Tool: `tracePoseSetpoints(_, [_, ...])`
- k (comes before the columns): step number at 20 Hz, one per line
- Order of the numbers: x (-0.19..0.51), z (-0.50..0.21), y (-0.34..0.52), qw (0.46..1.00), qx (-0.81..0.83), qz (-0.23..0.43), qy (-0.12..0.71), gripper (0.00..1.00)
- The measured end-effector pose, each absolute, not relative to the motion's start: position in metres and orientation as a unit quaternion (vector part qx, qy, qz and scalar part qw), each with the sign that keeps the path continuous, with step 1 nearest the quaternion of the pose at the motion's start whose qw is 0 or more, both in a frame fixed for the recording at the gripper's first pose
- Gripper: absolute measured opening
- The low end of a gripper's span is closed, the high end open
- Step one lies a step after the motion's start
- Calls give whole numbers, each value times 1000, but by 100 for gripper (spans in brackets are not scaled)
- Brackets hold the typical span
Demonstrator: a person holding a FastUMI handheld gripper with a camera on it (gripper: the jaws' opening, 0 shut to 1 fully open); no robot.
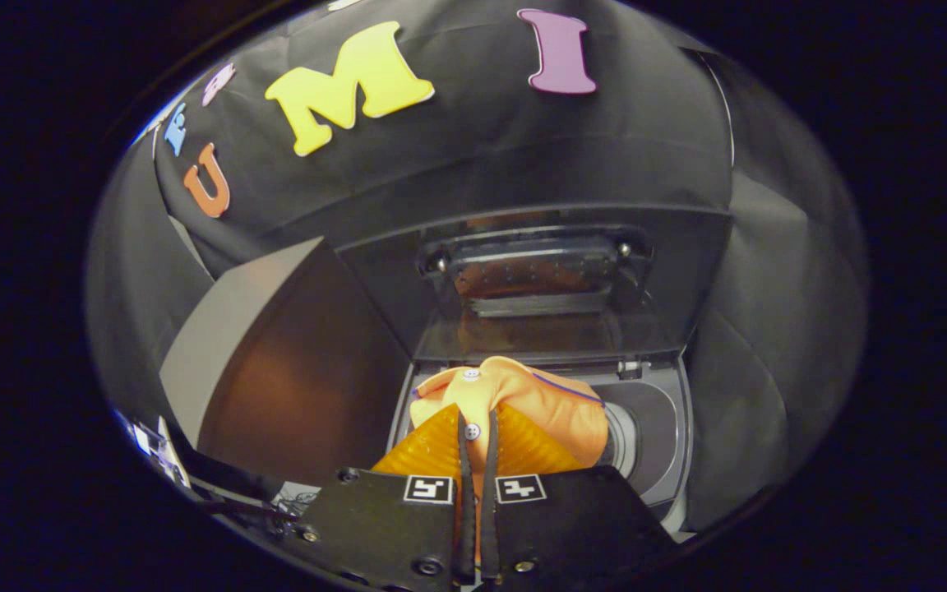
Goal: Put the clothes into the washing machine and then close the washing machine lid.
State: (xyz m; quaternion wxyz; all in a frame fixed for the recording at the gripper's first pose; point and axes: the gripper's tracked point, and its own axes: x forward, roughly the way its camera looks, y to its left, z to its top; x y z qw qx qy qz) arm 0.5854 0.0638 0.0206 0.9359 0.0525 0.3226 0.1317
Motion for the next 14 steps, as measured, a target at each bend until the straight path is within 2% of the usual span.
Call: tracePoseSetpoints(14, [622, -95, 53, 906, 34, 97, 410, 6])
